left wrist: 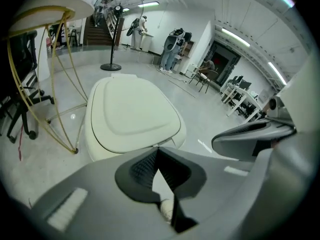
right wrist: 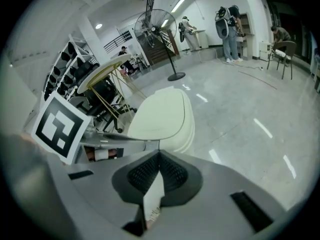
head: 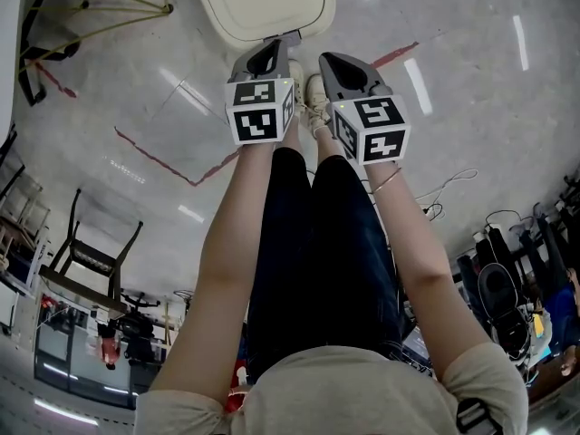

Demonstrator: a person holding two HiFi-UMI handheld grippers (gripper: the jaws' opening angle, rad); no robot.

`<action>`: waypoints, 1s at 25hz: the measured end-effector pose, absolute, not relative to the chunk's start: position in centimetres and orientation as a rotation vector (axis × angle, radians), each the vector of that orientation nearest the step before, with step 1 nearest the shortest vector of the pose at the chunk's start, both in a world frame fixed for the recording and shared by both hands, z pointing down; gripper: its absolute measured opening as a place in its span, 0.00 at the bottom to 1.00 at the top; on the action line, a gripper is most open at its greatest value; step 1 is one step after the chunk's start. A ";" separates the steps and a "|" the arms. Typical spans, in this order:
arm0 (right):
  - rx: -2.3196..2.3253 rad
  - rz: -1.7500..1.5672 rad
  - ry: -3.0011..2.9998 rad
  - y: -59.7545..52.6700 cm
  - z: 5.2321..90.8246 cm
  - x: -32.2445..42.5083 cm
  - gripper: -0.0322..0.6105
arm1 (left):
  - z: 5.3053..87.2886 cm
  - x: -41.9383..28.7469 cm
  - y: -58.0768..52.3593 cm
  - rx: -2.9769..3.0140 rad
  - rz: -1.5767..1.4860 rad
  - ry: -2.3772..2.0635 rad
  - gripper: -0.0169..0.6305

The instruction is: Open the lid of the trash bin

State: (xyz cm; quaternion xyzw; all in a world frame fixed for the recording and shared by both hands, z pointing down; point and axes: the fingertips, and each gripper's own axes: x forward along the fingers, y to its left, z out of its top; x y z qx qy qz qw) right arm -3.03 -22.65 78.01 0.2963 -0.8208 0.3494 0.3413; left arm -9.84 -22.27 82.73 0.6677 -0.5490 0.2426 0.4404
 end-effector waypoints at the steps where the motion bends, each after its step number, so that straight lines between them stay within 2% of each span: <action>1: 0.774 0.912 -2.137 -22.8 78.0 -3.1 0.06 | 82.8 -9.8 -22.2 1.673 0.635 -1.368 0.04; 5: 0.760 0.883 -2.151 -22.8 77.8 -3.3 0.06 | 83.0 -9.7 -22.0 1.707 0.739 -1.371 0.04; 25: 0.749 0.873 -2.160 -23.3 76.0 -2.4 0.06 | 82.5 -9.7 -22.3 1.576 0.596 -1.238 0.04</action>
